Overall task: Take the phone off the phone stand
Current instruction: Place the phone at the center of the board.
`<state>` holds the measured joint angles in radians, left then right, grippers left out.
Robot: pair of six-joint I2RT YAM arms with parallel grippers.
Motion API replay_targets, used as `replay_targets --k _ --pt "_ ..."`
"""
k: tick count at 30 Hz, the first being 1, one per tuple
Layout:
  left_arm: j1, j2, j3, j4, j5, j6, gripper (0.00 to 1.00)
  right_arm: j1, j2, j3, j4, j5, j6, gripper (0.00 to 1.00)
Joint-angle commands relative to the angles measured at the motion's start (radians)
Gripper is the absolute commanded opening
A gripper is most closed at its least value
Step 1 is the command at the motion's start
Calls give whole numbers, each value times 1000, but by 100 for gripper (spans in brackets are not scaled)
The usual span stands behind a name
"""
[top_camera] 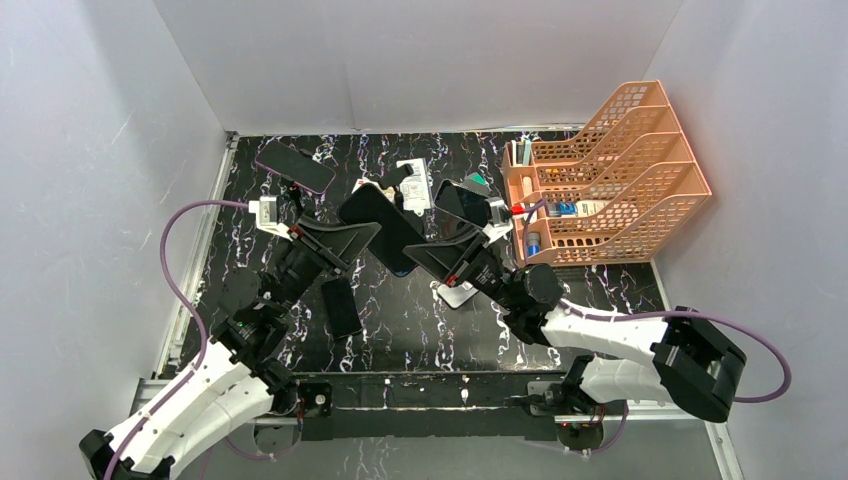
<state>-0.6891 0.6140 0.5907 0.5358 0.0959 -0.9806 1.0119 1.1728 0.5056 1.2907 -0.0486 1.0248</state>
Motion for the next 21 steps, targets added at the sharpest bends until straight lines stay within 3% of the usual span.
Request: replay_targets --k 1,6,8,9,12,16,18,21 --pt "4 12 -2 55 21 -10 38 14 10 50 173 -7 36 1" --pt "5 4 -4 60 32 -5 21 19 9 46 152 -17 28 1" --pt "4 -4 -7 52 35 3 7 20 -2 46 117 -29 18 1" --pt "3 -12 -7 39 35 10 0 21 -15 51 69 -35 11 9" --pt "4 -40 1 -50 22 32 0 21 -82 70 -108 -55 -28 52" --pt "4 -80 42 -238 7 104 0 21 -200 106 -436 -64 -136 83" --pt "3 -87 82 -360 26 153 0 20 -260 124 -608 -61 -203 88" --pt "3 -72 142 -535 83 221 0 21 -336 151 -832 -81 -325 89"
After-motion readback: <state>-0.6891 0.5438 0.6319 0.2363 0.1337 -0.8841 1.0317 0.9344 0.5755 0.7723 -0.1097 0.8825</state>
